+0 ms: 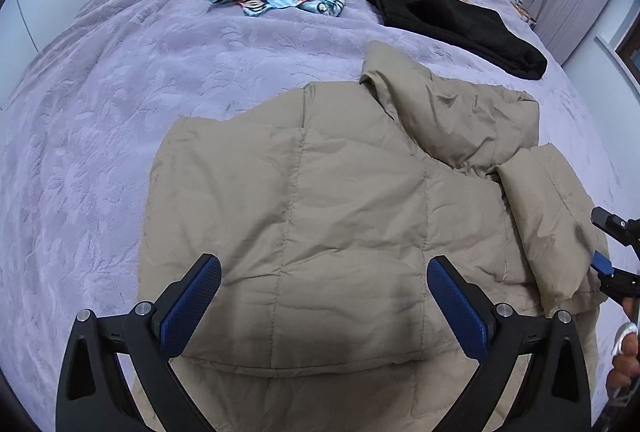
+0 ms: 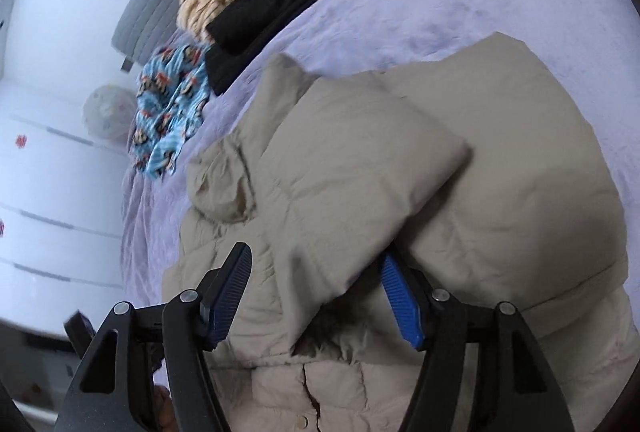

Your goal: Fold large clothes

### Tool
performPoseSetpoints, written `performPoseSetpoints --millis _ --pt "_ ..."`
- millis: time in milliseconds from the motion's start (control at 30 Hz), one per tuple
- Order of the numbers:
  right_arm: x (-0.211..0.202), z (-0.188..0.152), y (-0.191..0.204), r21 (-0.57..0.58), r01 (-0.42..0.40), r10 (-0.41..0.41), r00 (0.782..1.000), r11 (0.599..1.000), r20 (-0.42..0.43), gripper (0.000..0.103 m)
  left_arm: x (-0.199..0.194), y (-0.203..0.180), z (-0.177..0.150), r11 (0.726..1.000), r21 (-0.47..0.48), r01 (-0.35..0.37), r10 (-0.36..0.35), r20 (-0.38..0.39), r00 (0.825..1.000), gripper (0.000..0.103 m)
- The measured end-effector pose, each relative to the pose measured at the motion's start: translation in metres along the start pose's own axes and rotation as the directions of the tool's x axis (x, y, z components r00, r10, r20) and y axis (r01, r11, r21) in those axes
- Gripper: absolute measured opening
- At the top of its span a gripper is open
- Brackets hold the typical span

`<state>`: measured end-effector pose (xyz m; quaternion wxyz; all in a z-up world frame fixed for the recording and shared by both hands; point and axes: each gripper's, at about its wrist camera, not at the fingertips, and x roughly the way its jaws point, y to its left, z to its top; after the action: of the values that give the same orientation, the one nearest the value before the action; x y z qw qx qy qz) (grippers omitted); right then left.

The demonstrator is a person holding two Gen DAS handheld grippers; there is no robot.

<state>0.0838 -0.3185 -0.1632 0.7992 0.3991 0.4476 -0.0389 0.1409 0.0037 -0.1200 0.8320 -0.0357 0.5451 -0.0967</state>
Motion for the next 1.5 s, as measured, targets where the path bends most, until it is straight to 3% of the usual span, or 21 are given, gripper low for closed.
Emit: performPoseSetpoints --millis 33,67,100,233,367,433,467,533,567,700,767,867,933,967,1000,1033,1067,1167,1300,1400,1500 --pt "-0.001 0.005 -0.002 0.015 -0.005 0.005 1.000 1.000 0.016 0.054 -0.001 0.005 0.000 1.000 -0.007 0.003 -0.003 0.001 1.000 0.103" --pt "-0.001 0.010 0.002 0.001 -0.001 0.001 1.000 1.000 0.031 0.027 -0.003 0.010 0.000 1.000 -0.013 0.008 -0.008 0.003 1.000 0.103" --pt "0.000 0.013 0.010 -0.039 0.014 -0.012 0.999 0.999 0.035 0.016 -0.005 0.015 0.000 1.000 -0.020 0.020 -0.020 0.004 1.000 0.103" --pt "0.010 -0.001 0.068 -0.295 -0.006 0.015 0.999 0.956 0.028 0.013 -0.013 0.034 -0.002 0.996 -0.059 0.067 -0.067 0.003 0.998 0.103" --pt "0.032 -0.047 0.118 -0.533 -0.038 0.004 0.998 0.845 -0.064 0.013 -0.017 0.053 -0.001 0.983 -0.136 0.127 -0.128 0.000 0.992 0.103" --pt "0.049 -0.073 0.130 -0.616 -0.014 -0.064 0.992 0.788 -0.104 0.014 -0.017 0.057 0.000 0.973 -0.160 0.165 -0.167 0.003 0.986 0.103" --pt "0.058 -0.087 0.135 -0.661 0.019 -0.115 0.988 0.750 -0.103 0.019 -0.018 0.057 0.000 0.970 -0.162 0.183 -0.184 0.005 0.983 0.103" --pt "0.070 -0.106 0.140 -0.723 0.061 -0.191 0.977 0.688 -0.099 0.048 -0.018 0.054 0.001 0.965 -0.154 0.212 -0.214 0.004 0.977 0.103" --pt "0.072 -0.114 0.142 -0.745 0.067 -0.210 0.973 0.663 -0.099 0.074 -0.017 0.051 0.002 0.962 -0.148 0.228 -0.230 0.001 0.973 0.103" --pt "0.049 -0.128 0.146 -0.806 0.078 -0.205 0.977 0.587 -0.054 0.079 -0.009 0.034 0.004 0.941 -0.130 0.312 -0.319 -0.036 0.947 0.103" --pt "0.028 -0.126 0.135 -0.802 0.076 -0.186 0.982 0.593 -0.045 0.079 0.001 0.023 0.004 0.930 -0.122 0.348 -0.357 -0.066 0.932 0.103" --pt "0.002 -0.113 0.097 -0.742 0.107 -0.217 0.975 0.661 -0.052 0.078 0.024 0.003 0.005 0.921 -0.111 0.373 -0.384 -0.116 0.916 0.103" --pt "-0.006 -0.099 0.063 -0.670 0.132 -0.245 0.966 0.730 -0.077 0.058 0.039 -0.015 0.005 0.928 -0.086 0.363 -0.372 -0.142 0.917 0.096" --pt "-0.008 -0.092 0.043 -0.619 0.151 -0.270 0.957 0.771 -0.103 0.035 0.047 -0.026 0.005 0.938 -0.062 0.341 -0.347 -0.167 0.923 0.086" --pt "-0.008 -0.084 0.023 -0.566 0.168 -0.292 0.947 0.807 -0.135 0.024 0.054 -0.036 0.005 0.943 -0.039 0.331 -0.331 -0.199 0.922 0.052" --pt "-0.009 -0.080 0.009 -0.530 0.177 -0.299 0.942 0.829 -0.153 0.023 0.059 -0.045 0.005 0.939 -0.032 0.343 -0.341 -0.229 0.912 0.017" --pt "-0.012 -0.076 -0.005 -0.497 0.191 -0.304 0.940 0.846 -0.156 0.021 0.061 -0.052 0.005 0.929 -0.048 0.368 -0.368 -0.243 0.897 0.011" --pt "-0.017 -0.072 -0.022 -0.499 0.227 -0.331 0.935 0.836 -0.128 0.020 0.036 -0.062 0.014 0.927 -0.011 0.375 -0.371 -0.175 0.912 0.010" --pt "-0.020 -0.071 -0.014 -0.598 0.274 -0.373 0.927 0.753 -0.045 0.020 -0.001 -0.038 0.023 0.923 -0.030 0.384 -0.386 -0.085 0.919 0.010" --pt "-0.027 -0.064 -0.012 -0.631 0.342 -0.406 0.913 0.696 0.046 0.020 -0.001 -0.018 0.018 0.946 -0.030 0.322 -0.324 -0.100 0.941 0.010" --pt "-0.035 -0.042 -0.026 -0.570 0.434 -0.442 0.887 0.697 0.135 0.016 0.021 -0.008 0.007 0.962 -0.023 0.273 -0.273 -0.161 0.948 0.010"
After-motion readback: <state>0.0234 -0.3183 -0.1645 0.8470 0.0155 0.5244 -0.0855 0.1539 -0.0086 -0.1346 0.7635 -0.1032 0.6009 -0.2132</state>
